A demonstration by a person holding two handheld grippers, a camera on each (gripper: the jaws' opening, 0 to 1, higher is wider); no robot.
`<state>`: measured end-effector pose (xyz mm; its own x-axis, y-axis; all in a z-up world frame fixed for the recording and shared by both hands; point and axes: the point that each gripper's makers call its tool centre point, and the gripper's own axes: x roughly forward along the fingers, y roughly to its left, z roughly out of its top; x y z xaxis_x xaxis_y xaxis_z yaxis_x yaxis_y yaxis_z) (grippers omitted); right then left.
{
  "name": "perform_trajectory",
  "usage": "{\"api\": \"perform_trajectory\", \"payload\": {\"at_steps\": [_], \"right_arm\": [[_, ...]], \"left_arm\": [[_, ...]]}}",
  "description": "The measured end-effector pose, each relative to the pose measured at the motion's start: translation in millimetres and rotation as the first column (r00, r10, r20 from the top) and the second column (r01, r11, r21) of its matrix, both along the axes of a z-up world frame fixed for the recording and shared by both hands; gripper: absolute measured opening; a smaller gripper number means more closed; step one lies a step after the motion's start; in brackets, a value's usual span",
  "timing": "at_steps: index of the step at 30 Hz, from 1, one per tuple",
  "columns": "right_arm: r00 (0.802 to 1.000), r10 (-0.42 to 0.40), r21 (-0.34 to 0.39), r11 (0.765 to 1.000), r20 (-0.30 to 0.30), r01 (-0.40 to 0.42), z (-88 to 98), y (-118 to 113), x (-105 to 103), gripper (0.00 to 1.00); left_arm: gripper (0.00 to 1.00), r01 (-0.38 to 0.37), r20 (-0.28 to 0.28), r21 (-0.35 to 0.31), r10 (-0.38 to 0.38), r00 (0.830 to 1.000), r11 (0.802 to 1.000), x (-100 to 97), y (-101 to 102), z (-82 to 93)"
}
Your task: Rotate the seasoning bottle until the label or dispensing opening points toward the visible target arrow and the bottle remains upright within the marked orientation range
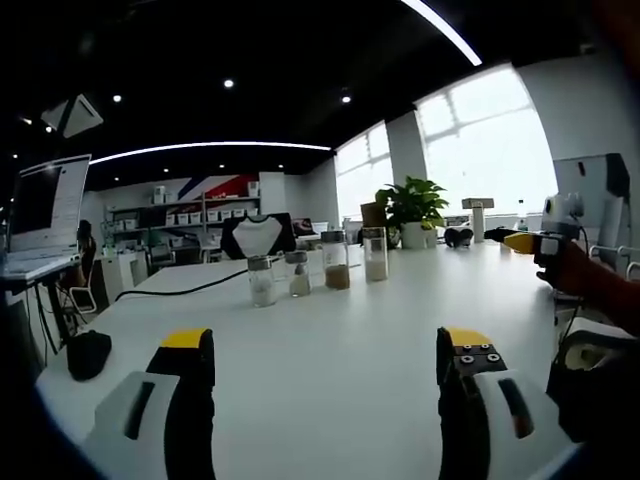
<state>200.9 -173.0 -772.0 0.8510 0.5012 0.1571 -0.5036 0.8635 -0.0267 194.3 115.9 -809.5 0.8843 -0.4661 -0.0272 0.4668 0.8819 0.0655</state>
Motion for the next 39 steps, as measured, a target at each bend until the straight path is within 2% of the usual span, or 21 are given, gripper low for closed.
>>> {"api": "perform_trajectory", "payload": {"at_steps": [5, 7, 9, 20, 22, 27, 39], "right_arm": [[1.000, -0.015, -0.021, 1.000, -0.005, 0.015, -1.6, -3.0, 0.5, 0.99], [1.000, -0.024, -0.067, 0.997, 0.012, 0.024, -1.7, -3.6, 0.0, 0.99], [0.999, -0.044, -0.094, 0.995, 0.002, 0.044, -3.6, -5.3, 0.7, 0.99], [0.999, -0.050, -0.069, 0.996, -0.010, 0.049, -6.0, -7.3, 3.7, 0.99], [0.997, -0.041, -0.071, 0.997, -0.063, 0.037, -14.7, -5.9, 5.8, 0.99], [0.997, -0.037, -0.071, 0.997, -0.061, 0.032, -16.4, -4.0, 6.1, 0.98], [0.999, -0.021, -0.062, 0.998, -0.031, 0.019, -6.6, 1.6, 1.5, 0.97]], "left_arm": [[0.97, -0.004, -0.002, -0.006, 0.004, 1.000, 1.000, 0.5, 1.7, 0.1], [0.97, -0.006, -0.004, -0.010, 0.006, 1.000, 1.000, 0.7, 2.6, -0.2], [0.97, -0.005, -0.007, -0.013, 0.004, 1.000, 1.000, 0.8, 2.4, -1.0], [0.97, -0.003, -0.011, -0.025, 0.002, 1.000, 1.000, 1.3, 1.4, -3.1], [0.97, -0.003, -0.012, -0.026, 0.003, 1.000, 1.000, 1.5, 1.6, -3.6], [0.97, -0.001, -0.011, -0.027, 0.001, 1.000, 1.000, 1.1, 0.4, -3.7], [0.97, -0.008, -0.008, -0.033, 0.008, 1.000, 0.999, 2.4, 3.4, -3.9]]}}
